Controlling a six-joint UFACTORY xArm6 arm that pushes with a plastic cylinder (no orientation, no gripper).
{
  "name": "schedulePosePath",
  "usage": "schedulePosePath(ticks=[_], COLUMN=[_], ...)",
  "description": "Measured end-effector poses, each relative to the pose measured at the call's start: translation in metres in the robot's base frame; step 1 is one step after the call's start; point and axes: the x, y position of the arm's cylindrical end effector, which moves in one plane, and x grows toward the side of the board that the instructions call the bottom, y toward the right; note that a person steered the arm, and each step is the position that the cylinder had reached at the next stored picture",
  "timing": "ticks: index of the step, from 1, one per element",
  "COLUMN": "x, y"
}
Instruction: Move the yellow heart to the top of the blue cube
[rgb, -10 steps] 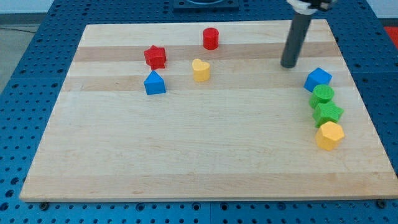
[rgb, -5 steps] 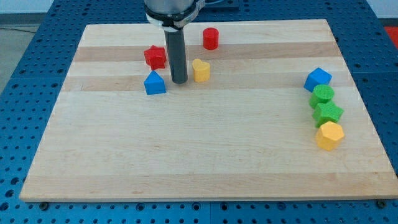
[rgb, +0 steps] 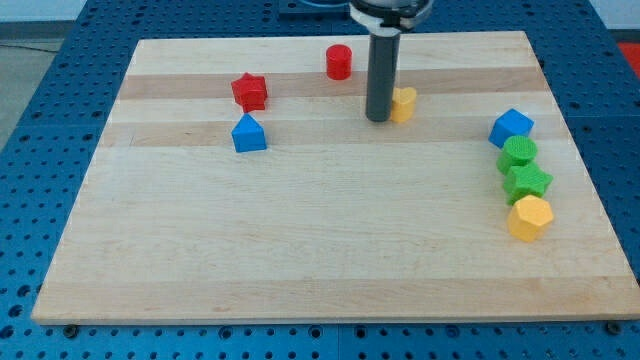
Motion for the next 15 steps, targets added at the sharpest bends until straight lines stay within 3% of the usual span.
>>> schedulePosePath(ticks=[4,8,11,15], x=[-0.037,-0.036,-0.022,-0.025], y=[0.017,0.091,0.074,0.100])
